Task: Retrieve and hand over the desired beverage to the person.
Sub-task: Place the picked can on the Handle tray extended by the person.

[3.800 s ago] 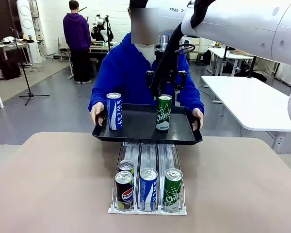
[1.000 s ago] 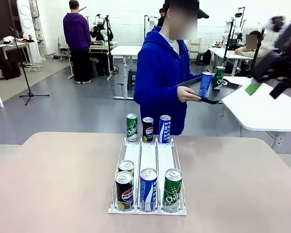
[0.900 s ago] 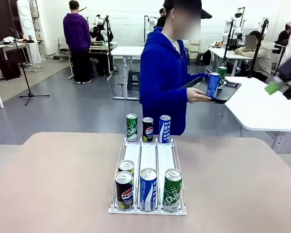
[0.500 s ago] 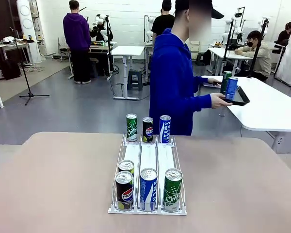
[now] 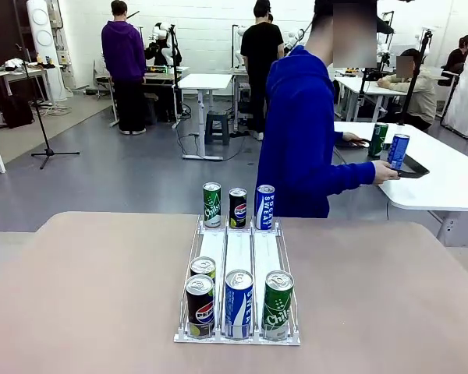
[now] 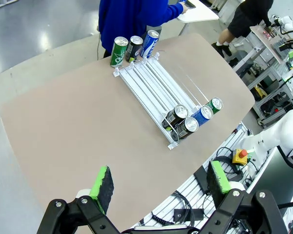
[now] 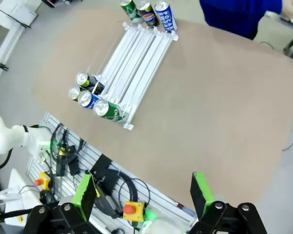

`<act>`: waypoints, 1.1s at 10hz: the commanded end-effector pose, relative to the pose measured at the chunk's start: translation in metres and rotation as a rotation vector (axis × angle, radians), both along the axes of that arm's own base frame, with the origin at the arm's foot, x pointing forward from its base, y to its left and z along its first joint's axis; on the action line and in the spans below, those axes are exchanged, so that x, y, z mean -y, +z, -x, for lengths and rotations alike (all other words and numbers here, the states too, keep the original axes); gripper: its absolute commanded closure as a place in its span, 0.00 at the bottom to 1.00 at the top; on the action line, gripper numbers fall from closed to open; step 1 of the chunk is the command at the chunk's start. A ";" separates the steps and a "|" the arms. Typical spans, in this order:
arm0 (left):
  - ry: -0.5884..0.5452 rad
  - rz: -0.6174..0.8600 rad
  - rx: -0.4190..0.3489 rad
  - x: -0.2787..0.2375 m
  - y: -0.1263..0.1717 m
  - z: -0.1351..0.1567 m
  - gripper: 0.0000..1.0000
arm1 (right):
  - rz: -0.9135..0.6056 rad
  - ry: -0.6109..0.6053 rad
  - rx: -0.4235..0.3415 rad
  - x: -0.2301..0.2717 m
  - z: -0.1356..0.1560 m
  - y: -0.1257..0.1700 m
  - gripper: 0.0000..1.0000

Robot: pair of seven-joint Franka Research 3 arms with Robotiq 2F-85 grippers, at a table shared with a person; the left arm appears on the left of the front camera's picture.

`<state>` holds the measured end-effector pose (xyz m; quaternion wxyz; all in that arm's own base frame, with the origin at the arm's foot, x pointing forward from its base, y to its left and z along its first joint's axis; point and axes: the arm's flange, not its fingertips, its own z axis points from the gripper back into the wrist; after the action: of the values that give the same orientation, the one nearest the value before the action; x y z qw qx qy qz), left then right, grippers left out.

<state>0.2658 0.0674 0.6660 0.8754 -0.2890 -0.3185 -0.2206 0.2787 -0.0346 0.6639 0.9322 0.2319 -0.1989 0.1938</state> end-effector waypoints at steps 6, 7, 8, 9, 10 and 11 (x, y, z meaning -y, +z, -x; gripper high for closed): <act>-0.003 0.004 0.011 0.000 -0.001 0.000 0.00 | -0.010 0.014 0.004 0.006 0.000 -0.001 0.00; -0.003 0.004 0.011 0.000 -0.001 0.000 0.00 | -0.010 0.014 0.004 0.006 0.000 -0.001 0.00; -0.003 0.004 0.011 0.000 -0.001 0.000 0.00 | -0.010 0.014 0.004 0.006 0.000 -0.001 0.00; -0.003 0.004 0.011 0.000 -0.001 0.000 0.00 | -0.010 0.014 0.004 0.006 0.000 -0.001 0.00; -0.003 0.004 0.011 0.000 -0.001 0.000 0.00 | -0.010 0.014 0.004 0.006 0.000 -0.001 0.00; -0.003 0.004 0.011 0.000 -0.001 0.000 0.00 | -0.010 0.014 0.004 0.006 0.000 -0.001 0.00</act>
<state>0.2658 0.0674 0.6660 0.8754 -0.2890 -0.3185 -0.2206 0.2785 -0.0385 0.6635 0.9312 0.2340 -0.2006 0.1946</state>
